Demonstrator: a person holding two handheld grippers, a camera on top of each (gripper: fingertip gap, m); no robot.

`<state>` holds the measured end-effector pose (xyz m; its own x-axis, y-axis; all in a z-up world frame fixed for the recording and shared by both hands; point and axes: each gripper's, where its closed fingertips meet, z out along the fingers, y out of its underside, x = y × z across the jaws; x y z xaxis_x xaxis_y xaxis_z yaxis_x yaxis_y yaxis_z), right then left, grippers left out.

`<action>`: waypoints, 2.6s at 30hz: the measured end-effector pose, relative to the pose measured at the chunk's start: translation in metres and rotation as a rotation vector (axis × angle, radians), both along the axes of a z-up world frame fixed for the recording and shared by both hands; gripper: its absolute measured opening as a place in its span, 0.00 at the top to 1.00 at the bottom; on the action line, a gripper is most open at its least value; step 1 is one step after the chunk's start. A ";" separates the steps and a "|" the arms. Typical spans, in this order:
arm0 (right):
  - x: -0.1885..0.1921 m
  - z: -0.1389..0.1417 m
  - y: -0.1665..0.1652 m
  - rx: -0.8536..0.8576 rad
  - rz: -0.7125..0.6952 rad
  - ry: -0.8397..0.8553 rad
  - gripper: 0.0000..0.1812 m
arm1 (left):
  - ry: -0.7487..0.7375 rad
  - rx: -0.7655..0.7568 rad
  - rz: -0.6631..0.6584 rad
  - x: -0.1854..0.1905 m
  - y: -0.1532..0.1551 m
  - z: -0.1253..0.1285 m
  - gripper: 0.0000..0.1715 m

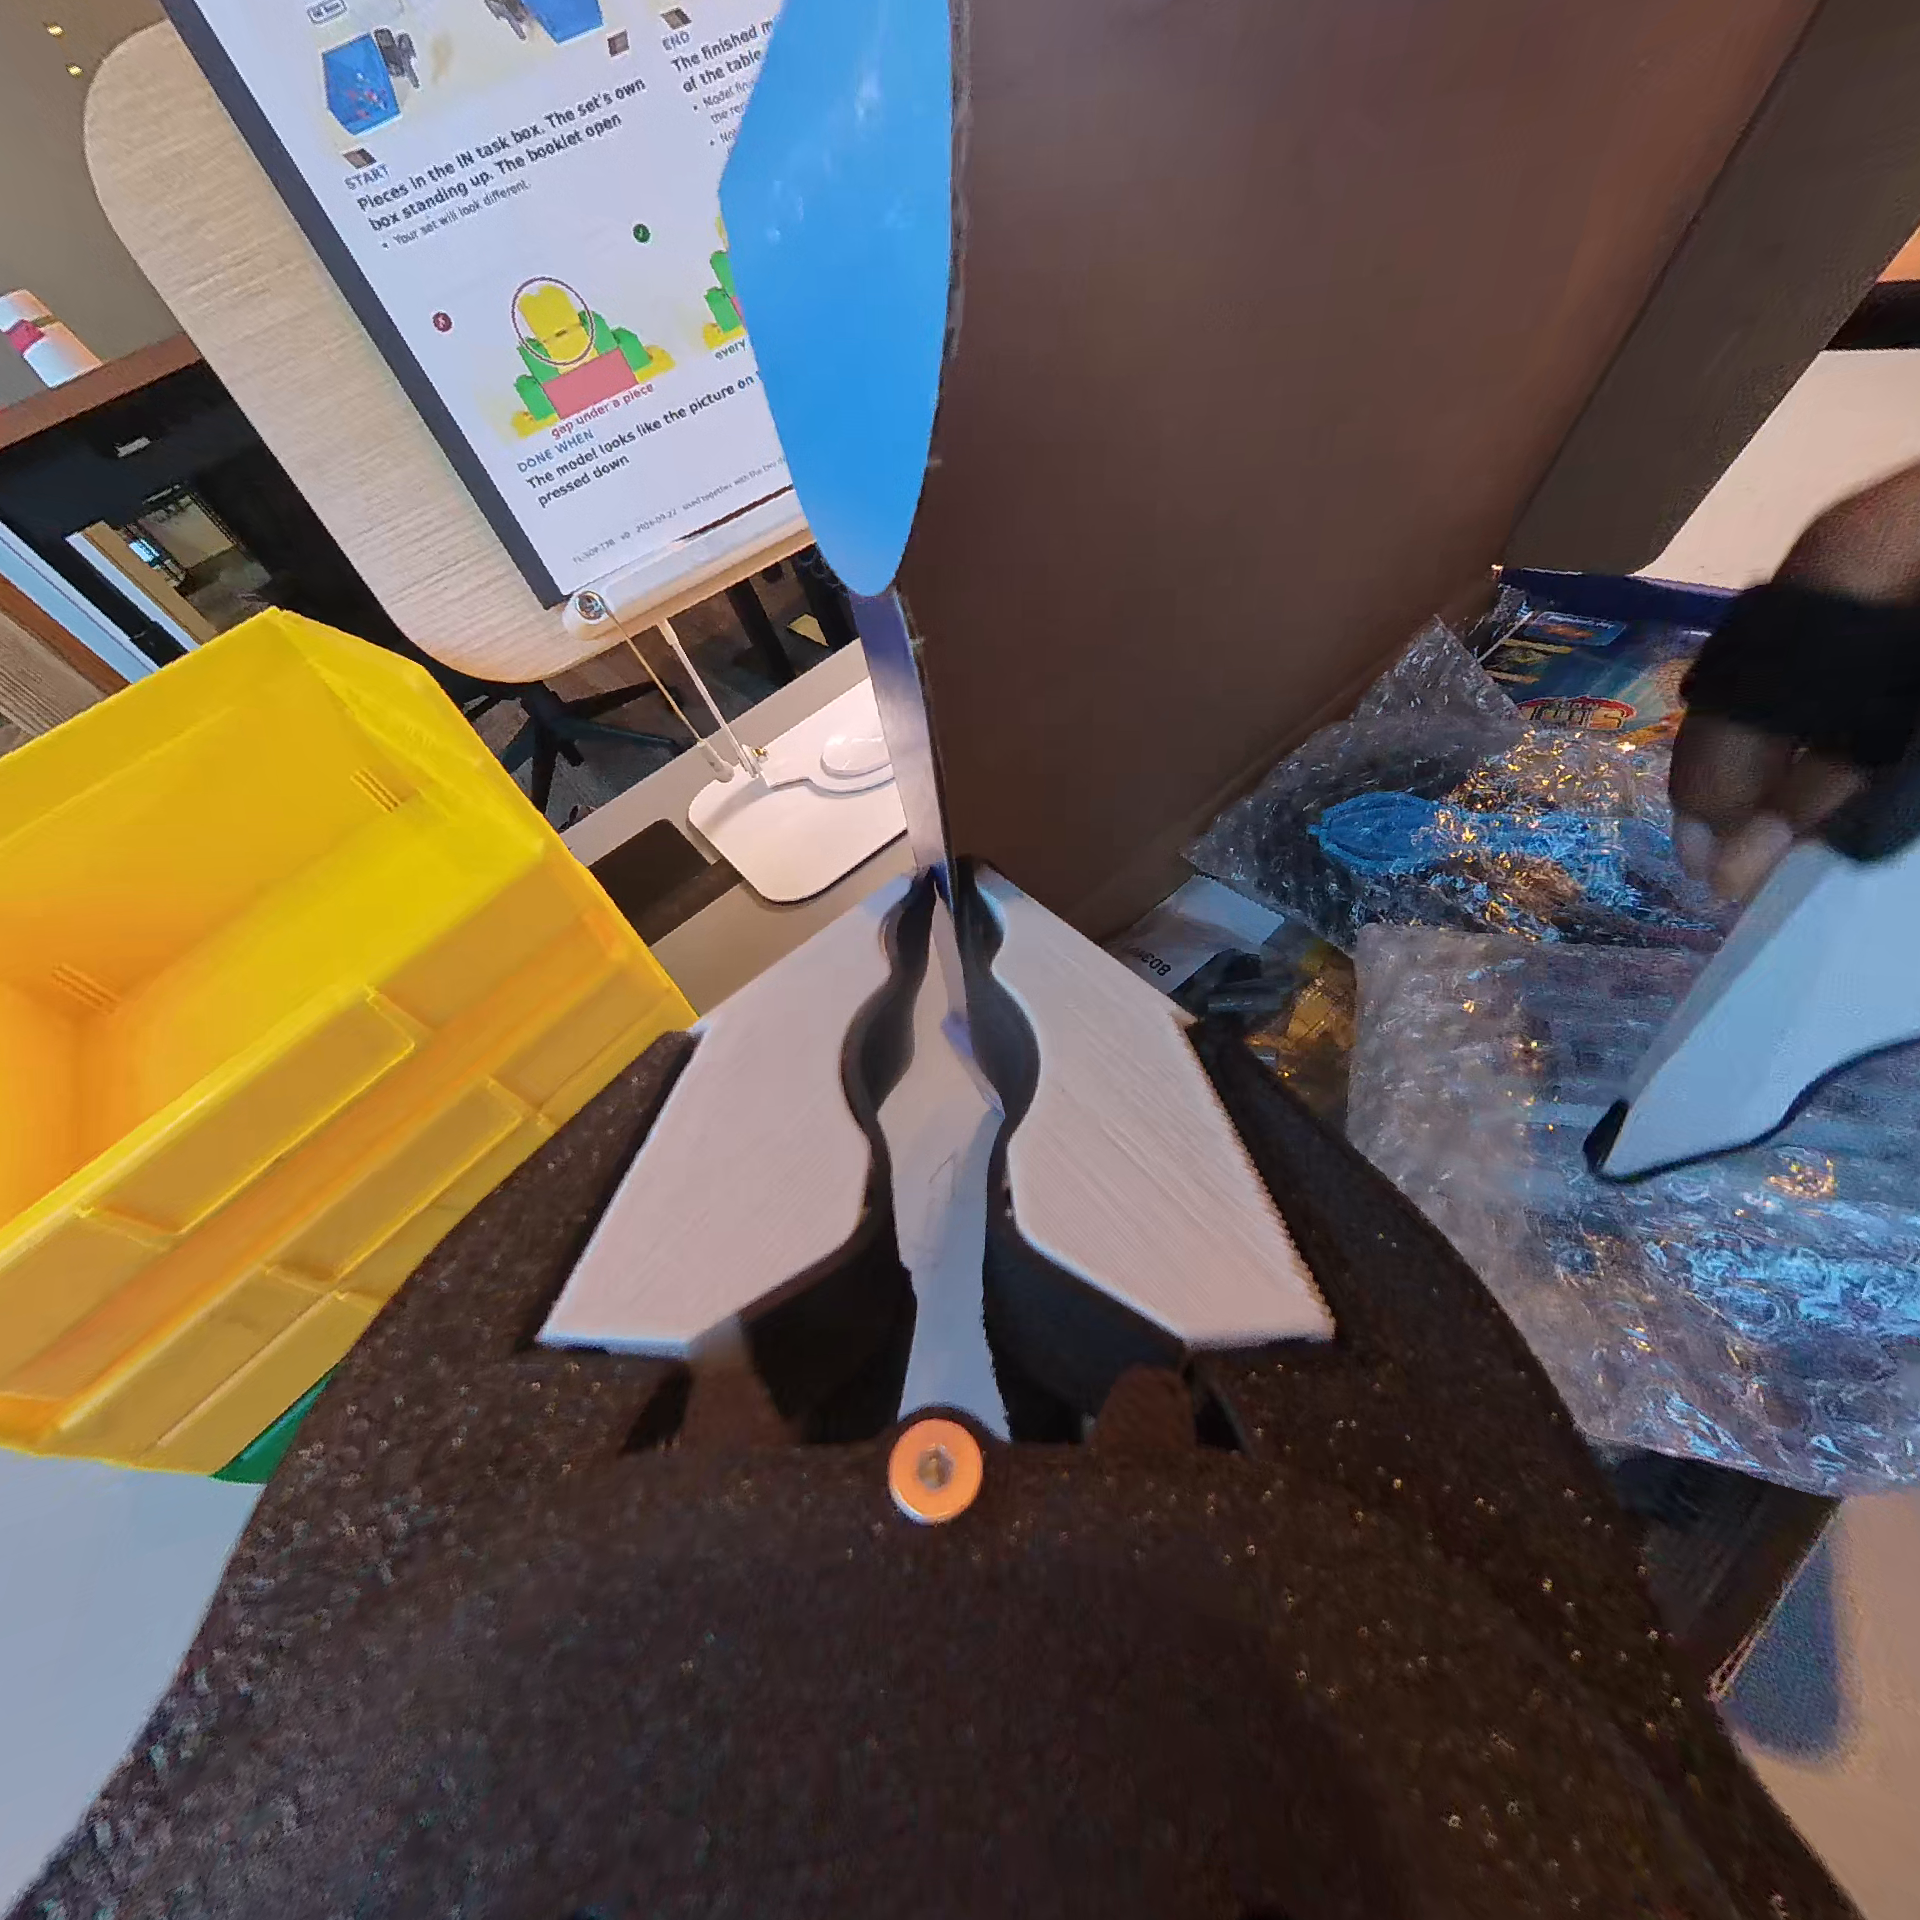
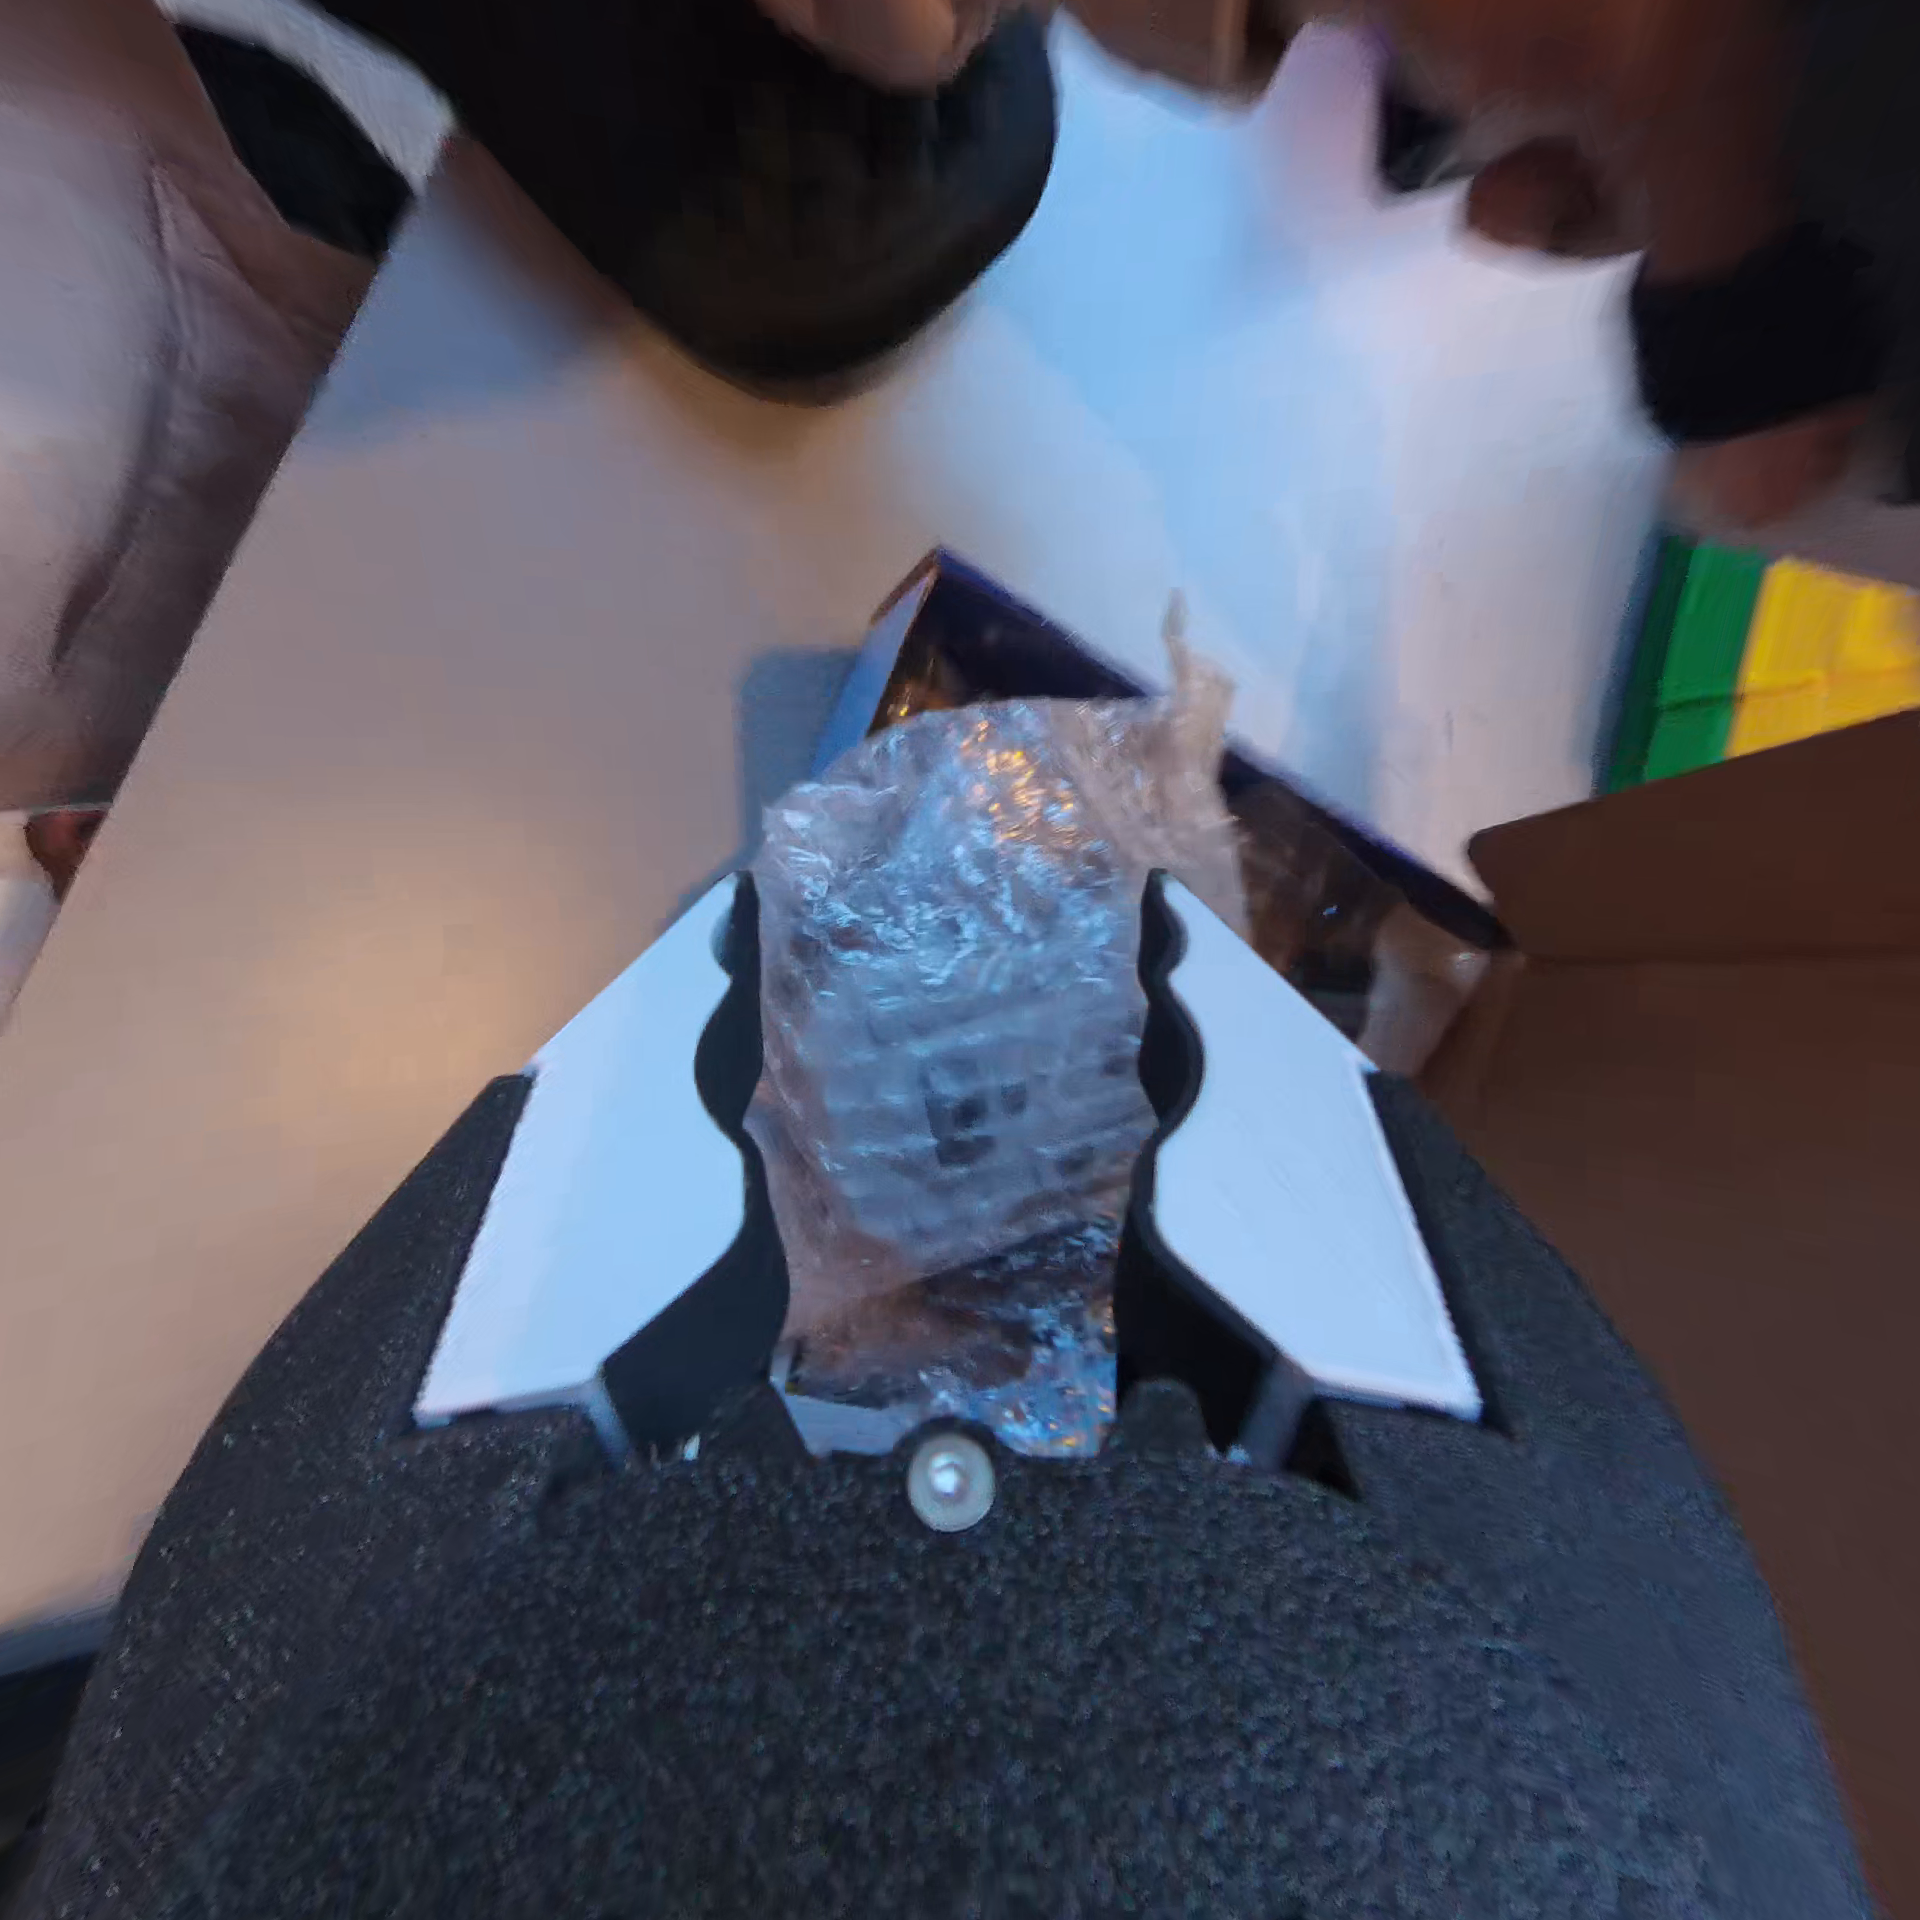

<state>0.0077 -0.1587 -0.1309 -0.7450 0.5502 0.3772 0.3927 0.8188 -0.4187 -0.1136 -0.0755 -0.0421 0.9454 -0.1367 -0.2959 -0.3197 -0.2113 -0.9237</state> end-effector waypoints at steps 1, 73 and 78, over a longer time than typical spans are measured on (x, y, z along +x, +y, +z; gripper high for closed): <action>0.000 -0.014 0.005 0.060 -0.024 -0.031 0.63 | 0.001 0.001 -0.001 0.000 0.000 0.000 0.99; -0.007 0.038 0.101 -0.024 -0.413 0.189 0.59 | -0.032 0.030 -0.021 0.001 0.000 -0.004 0.98; 0.000 0.000 0.136 -0.217 -0.639 0.071 0.52 | -0.037 0.032 -0.019 0.001 0.001 -0.004 0.98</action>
<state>0.0073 -0.0227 -0.1310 -0.2257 0.9431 0.2441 0.7372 0.3291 -0.5901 -0.1123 -0.0748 -0.0460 0.9532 -0.1457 -0.2649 -0.2884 -0.1757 -0.9413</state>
